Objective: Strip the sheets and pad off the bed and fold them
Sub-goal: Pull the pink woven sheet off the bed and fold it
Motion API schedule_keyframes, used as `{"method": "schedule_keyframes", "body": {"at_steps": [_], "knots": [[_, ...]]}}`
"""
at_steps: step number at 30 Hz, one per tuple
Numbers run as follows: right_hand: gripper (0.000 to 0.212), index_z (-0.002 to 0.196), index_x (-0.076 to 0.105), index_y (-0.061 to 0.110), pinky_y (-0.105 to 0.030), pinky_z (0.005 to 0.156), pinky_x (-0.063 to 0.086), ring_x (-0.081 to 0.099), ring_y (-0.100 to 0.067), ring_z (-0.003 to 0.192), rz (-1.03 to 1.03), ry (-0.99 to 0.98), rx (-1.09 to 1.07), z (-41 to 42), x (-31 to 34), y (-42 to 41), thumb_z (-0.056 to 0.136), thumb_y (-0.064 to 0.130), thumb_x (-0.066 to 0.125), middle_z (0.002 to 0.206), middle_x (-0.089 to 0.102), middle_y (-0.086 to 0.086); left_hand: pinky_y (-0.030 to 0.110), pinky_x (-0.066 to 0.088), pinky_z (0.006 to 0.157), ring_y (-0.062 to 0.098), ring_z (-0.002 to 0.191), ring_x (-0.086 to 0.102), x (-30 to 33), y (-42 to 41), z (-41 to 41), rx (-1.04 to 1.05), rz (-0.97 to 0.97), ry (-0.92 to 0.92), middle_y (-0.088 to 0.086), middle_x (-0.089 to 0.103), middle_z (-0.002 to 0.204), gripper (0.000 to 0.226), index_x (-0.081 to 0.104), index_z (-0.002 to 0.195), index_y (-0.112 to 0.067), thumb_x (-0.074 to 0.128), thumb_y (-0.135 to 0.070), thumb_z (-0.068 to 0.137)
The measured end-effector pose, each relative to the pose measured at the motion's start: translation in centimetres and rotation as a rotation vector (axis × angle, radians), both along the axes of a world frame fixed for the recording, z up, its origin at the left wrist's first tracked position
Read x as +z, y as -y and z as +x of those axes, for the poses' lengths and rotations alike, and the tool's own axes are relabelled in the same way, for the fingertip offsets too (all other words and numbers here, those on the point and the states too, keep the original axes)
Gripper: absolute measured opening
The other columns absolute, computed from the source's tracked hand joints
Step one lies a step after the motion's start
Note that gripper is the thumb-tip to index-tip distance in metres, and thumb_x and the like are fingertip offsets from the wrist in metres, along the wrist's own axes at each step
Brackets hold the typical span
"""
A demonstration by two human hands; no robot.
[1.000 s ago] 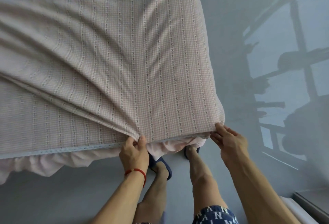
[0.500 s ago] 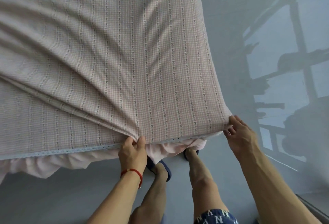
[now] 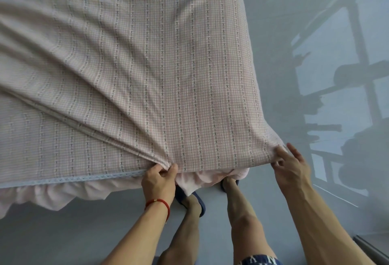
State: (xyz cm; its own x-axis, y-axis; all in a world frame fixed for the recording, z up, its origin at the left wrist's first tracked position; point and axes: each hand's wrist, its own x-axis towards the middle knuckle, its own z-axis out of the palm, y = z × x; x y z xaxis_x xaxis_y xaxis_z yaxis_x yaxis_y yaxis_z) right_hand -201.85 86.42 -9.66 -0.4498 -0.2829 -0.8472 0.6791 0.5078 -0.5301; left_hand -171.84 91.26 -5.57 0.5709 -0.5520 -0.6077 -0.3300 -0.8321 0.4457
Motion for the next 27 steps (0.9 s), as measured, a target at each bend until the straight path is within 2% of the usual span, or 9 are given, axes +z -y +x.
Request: {"method": "schedule_keyframes", "body": {"at_steps": [2,5,8,10,13,15,17,21,27], "knots": [[0.049,0.134,0.055,0.011,-0.036,0.094,0.054,0.064,-0.026,0.106,0.117,-0.135,0.158,-0.1,0.0,0.0,0.090,-0.004,0.069,0.126,0.060,-0.019,0.036,0.056,0.072,0.024,0.076,0.069,-0.3,-0.3,0.4,0.059,0.014,-0.059,0.003,0.071,0.073,0.020,0.073,0.076,-0.013,0.075,-0.029,0.087],[0.043,0.129,0.057,0.019,-0.038,0.093,0.048,0.055,-0.027,0.112,0.278,-0.638,0.675,1.7,1.3,-0.4,0.089,0.016,0.072,0.135,0.051,-0.016,0.034,0.061,0.068,0.023,0.071,0.074,-0.1,-0.2,0.9,0.186,0.013,-0.210,0.007,0.075,0.075,0.017,0.073,0.081,-0.010,0.076,-0.024,0.088],[0.039,0.126,0.058,0.019,-0.039,0.105,0.037,0.045,-0.026,0.124,-0.050,-0.963,0.987,6.2,3.5,0.1,0.089,0.012,0.065,0.134,0.047,-0.010,0.034,0.057,0.065,0.024,0.069,0.070,0.6,0.9,2.9,0.429,-0.007,-0.368,0.013,0.073,0.077,0.022,0.070,0.087,-0.002,0.075,-0.023,0.090],[0.040,0.128,0.059,0.022,-0.043,0.111,0.029,0.042,-0.023,0.131,-0.228,-1.017,1.180,9.8,4.6,1.1,0.089,0.012,0.065,0.138,0.048,-0.005,0.035,0.056,0.070,0.024,0.083,0.070,1.0,2.1,5.5,0.607,-0.050,-0.490,0.013,0.074,0.092,0.026,0.070,0.099,-0.004,0.073,-0.029,0.091],[0.038,0.130,0.059,0.029,-0.035,0.111,0.023,0.045,-0.017,0.131,-0.442,-1.075,1.465,14.3,5.4,3.0,0.093,0.021,0.062,0.139,0.053,0.003,0.038,0.047,0.104,0.020,0.109,0.061,2.1,4.8,10.0,0.760,-0.143,-0.693,0.008,0.066,0.115,0.033,0.062,0.117,-0.008,0.061,-0.035,0.098],[0.035,0.128,0.060,0.030,-0.036,0.110,0.027,0.052,-0.016,0.126,-0.508,-1.111,1.606,16.6,5.4,3.4,0.093,0.026,0.060,0.133,0.058,0.007,0.041,0.039,0.113,0.023,0.114,0.057,2.6,6.7,12.6,0.837,-0.218,-0.734,0.009,0.063,0.118,0.032,0.060,0.116,-0.007,0.056,-0.034,0.101],[0.039,0.131,0.058,0.029,-0.043,0.114,0.028,0.052,-0.020,0.127,-0.494,-1.127,1.733,18.5,4.6,3.0,0.092,0.031,0.058,0.138,0.056,0.005,0.041,0.046,0.104,0.024,0.117,0.059,3.0,7.4,14.4,0.857,-0.273,-0.718,0.012,0.066,0.120,0.032,0.062,0.119,-0.007,0.056,-0.033,0.102],[0.049,0.146,0.046,0.025,-0.059,0.123,0.014,0.030,-0.027,0.147,-0.385,-1.167,1.873,19.3,2.2,1.2,0.098,0.034,0.048,0.159,0.034,-0.005,0.034,0.060,0.077,0.021,0.103,0.071,4.3,4.1,15.1,0.767,-0.385,-0.361,0.008,0.075,0.110,0.020,0.071,0.110,-0.011,0.068,-0.024,0.095],[0.054,0.151,0.037,0.024,-0.063,0.122,0.010,0.016,-0.027,0.153,-0.341,-1.171,1.929,19.6,2.1,0.6,0.099,0.033,0.048,0.165,0.021,-0.006,0.038,0.062,0.072,0.033,0.083,0.073,2.5,-3.3,14.9,0.669,-0.286,-0.112,0.018,0.076,0.088,0.015,0.073,0.091,-0.006,0.068,-0.019,0.095]]}}
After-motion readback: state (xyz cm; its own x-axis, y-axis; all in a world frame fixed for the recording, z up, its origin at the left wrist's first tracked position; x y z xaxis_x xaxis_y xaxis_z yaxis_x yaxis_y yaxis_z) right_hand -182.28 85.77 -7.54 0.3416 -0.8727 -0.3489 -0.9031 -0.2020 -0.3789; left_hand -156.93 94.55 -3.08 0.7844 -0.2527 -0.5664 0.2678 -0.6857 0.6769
